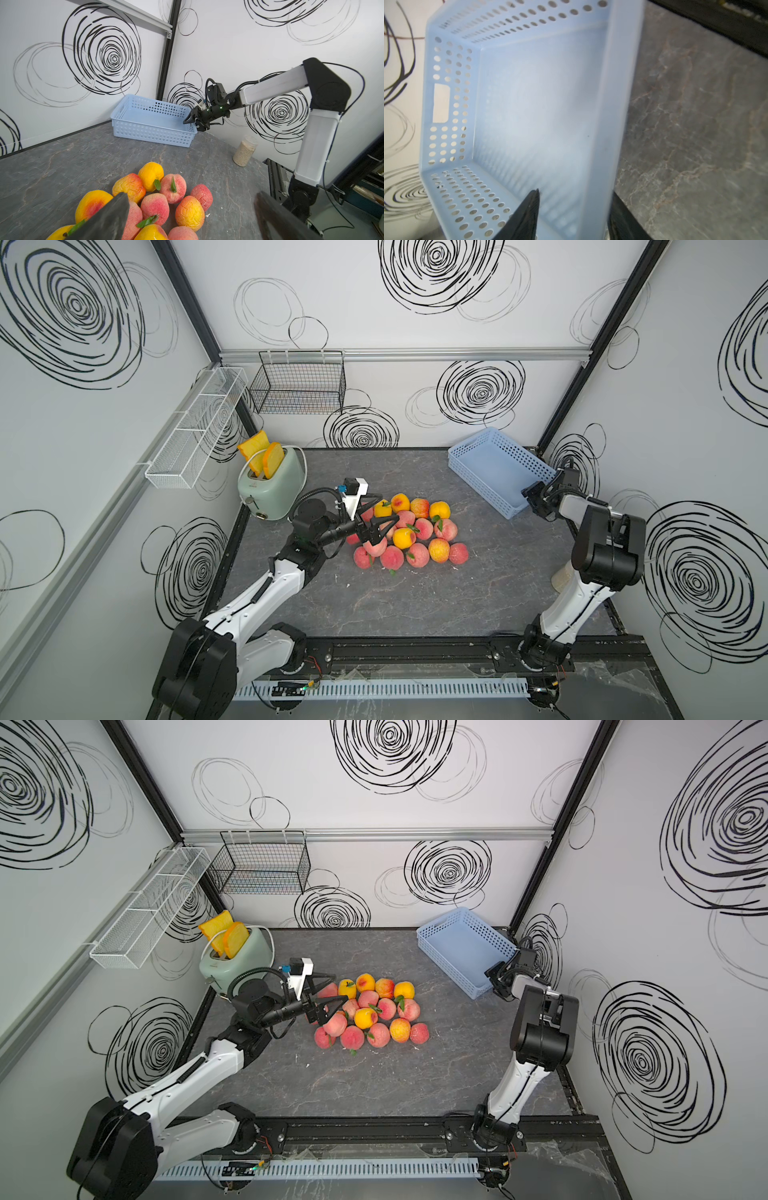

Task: Put the peaches into the basket
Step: Move the basket to the center of the board.

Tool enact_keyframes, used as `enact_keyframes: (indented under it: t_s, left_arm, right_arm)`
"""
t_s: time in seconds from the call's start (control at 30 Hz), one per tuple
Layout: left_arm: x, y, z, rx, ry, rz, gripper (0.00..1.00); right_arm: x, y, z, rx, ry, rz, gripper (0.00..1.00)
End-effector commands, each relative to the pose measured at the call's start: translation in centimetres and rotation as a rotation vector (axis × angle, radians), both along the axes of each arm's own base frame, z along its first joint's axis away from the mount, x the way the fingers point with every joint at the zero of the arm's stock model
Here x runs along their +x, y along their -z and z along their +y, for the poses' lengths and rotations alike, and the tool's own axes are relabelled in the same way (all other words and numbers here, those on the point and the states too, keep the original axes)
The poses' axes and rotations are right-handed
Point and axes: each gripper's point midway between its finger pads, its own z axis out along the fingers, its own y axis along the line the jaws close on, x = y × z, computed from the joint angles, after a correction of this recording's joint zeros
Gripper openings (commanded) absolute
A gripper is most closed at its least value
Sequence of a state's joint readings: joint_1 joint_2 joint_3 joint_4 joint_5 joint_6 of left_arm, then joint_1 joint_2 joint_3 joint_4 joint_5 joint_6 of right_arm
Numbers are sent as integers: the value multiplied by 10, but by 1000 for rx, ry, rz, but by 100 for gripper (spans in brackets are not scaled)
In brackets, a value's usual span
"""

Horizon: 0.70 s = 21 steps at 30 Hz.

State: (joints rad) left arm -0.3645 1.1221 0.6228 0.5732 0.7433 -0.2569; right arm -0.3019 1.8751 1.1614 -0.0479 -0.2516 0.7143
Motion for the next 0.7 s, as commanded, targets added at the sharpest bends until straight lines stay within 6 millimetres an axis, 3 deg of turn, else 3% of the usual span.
enact_keyframes:
  t_s: [0.0,0.23,0.3,0.67]
  left_arm:
    - [-10,-21,-8,-2,77,-95,98]
    - [-8,-12,-8,21,61,-62,98]
    - [-8,-11,-7,28,57,-57,97]
    - [0,-6,-2,62,-1,-46,97]
  right_arm:
    - [1,2,-1,-9,21,14,43]
    - [4,-3,5,-19,14,-3,6]
    - [5,-5,6,-16,17,-10,0]
    - [24,-24,36,-95,-112,-89,0]
